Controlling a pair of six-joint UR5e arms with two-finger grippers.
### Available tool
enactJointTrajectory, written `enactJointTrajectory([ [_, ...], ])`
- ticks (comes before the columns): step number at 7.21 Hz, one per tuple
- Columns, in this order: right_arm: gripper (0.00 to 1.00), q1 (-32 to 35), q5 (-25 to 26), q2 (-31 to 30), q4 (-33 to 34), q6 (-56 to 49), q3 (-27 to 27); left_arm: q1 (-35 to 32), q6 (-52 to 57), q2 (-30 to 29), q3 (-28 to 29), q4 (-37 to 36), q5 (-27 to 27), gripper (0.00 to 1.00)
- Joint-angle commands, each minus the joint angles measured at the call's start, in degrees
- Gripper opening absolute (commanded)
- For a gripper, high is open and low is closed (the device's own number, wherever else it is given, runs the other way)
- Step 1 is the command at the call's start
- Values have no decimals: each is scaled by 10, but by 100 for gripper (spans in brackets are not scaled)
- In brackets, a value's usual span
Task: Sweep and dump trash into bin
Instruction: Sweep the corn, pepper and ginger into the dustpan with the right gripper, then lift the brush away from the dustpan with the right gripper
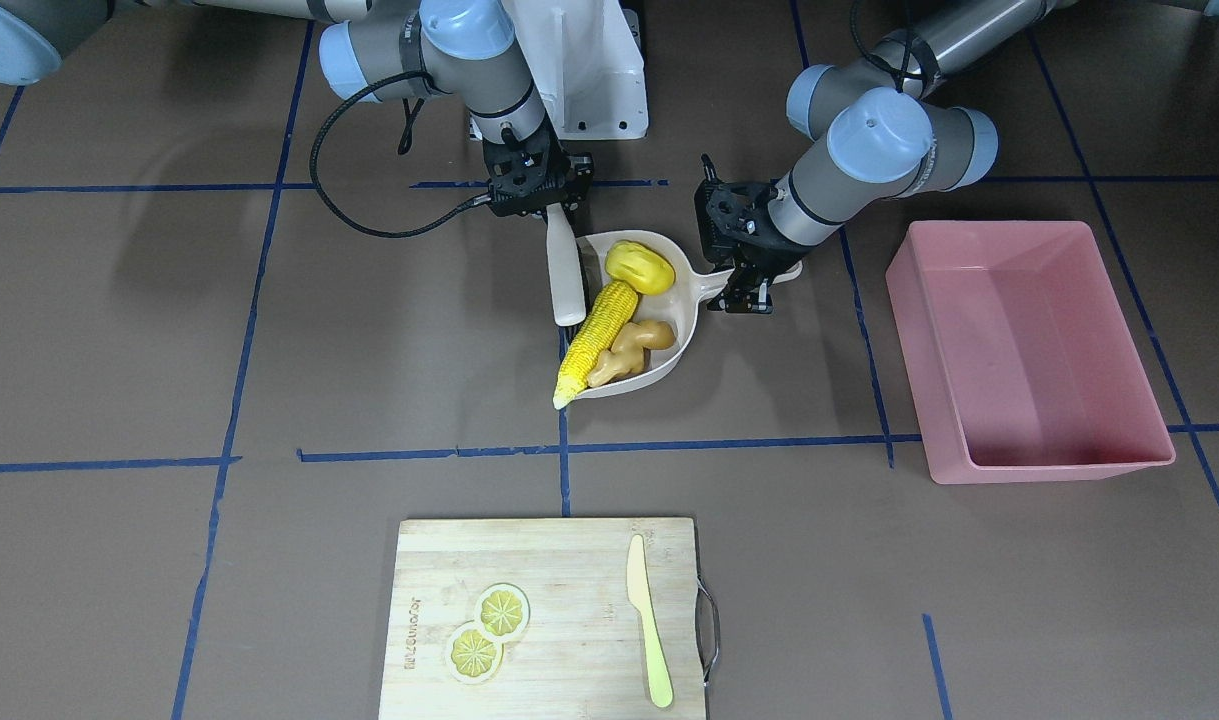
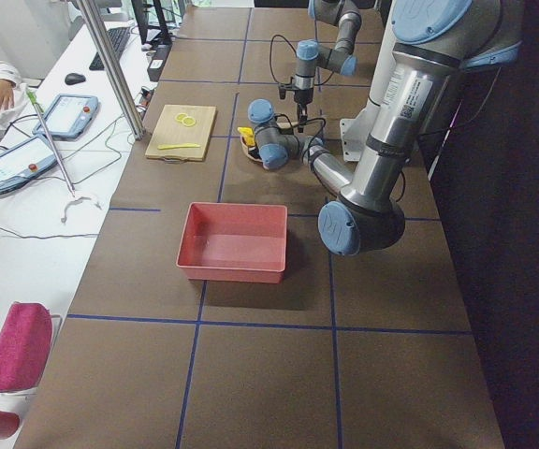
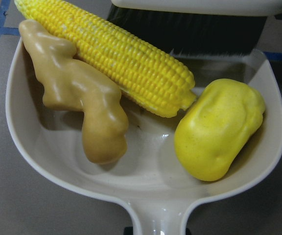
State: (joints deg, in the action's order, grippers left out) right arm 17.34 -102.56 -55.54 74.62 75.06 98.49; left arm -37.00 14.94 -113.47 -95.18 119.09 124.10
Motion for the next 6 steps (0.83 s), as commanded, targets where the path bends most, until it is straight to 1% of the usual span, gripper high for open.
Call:
enactJointTrajectory([
  [1,0,-5,3,6,0,-11,-6,0,0,0,0,0,0,0],
  [3,0,-5,2,3,2,-11,-1,0,0,0,1,0,0,0],
  [4,0,-5,1,4,18,-10,5,0,0,1,1,1,1,0],
  [5,0,-5,1,4,46,-11,17,0,0,1,1,2,1,0],
  [6,0,-5,1,5,89,-11,37,0,0,1,1,2,1,0],
])
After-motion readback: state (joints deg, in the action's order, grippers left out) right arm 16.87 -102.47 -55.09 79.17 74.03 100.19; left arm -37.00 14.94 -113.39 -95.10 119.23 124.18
